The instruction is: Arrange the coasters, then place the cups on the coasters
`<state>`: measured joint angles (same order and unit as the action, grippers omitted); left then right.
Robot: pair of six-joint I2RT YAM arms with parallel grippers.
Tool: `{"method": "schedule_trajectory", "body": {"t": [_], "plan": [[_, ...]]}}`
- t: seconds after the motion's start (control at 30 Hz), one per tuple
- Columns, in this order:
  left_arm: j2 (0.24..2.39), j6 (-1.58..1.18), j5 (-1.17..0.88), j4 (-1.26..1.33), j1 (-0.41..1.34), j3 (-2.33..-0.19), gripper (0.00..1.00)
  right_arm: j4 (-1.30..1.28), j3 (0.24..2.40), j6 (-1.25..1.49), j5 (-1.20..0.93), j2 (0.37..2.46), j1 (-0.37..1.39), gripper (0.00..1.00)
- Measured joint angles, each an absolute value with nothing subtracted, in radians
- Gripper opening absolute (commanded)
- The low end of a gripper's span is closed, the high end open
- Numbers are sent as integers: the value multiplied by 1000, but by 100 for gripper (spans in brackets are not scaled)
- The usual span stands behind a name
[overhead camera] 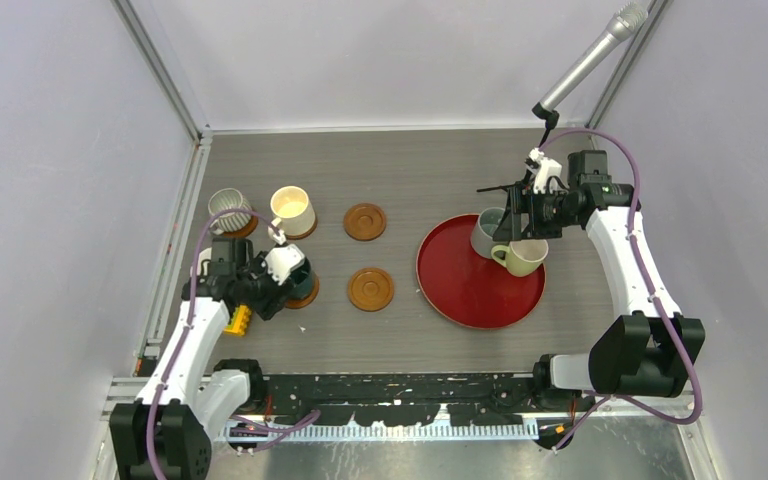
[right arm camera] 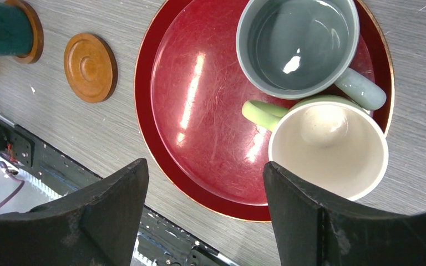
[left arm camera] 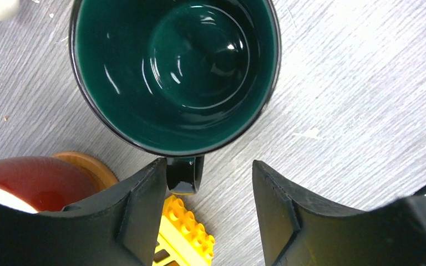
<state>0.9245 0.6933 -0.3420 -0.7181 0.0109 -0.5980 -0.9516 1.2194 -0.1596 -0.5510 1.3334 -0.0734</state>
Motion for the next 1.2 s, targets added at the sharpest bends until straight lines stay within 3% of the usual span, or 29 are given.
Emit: {"method": "schedule_trajectory", "body": {"t": [0.43,0.8,1.03,1.2], "plan": [[889,768,-406,-869,11,-640,54,-952,1214,-169,-552,1333,-73,80],[897,772,-418,-952,11,-728,70,-952,1214,-178,-552,1333,-73,80],[953,789,-466,-1037,15,-930,77,-975,1231,-187,-551,1340,-74,80],[1087,710,-470,-1047,117,-1131,81,-1031,1313,-226,-545,1389,-87,80]]}}
